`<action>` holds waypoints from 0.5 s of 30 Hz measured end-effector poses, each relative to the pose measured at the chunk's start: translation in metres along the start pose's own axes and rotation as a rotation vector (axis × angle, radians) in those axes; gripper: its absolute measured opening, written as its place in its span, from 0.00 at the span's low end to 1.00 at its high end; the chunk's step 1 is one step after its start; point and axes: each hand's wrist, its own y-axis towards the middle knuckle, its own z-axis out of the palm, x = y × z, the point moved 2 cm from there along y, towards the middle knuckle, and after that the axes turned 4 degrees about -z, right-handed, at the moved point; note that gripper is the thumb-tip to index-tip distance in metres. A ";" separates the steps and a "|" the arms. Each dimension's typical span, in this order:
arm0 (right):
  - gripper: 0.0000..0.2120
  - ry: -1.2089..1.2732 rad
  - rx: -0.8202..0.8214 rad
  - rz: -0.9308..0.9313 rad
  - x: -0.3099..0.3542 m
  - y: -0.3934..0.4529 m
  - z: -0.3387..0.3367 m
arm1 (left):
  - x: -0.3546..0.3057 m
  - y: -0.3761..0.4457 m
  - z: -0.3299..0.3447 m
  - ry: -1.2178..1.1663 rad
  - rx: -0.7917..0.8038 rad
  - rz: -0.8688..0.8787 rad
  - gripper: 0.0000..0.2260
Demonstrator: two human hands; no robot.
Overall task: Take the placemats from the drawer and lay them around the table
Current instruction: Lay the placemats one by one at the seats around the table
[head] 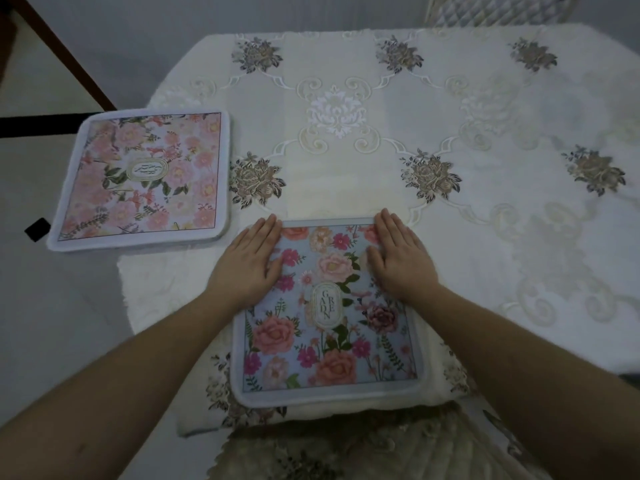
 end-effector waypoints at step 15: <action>0.27 0.170 -0.076 0.054 0.113 -0.071 0.036 | -0.087 -0.057 0.013 -0.133 -0.010 -0.195 0.28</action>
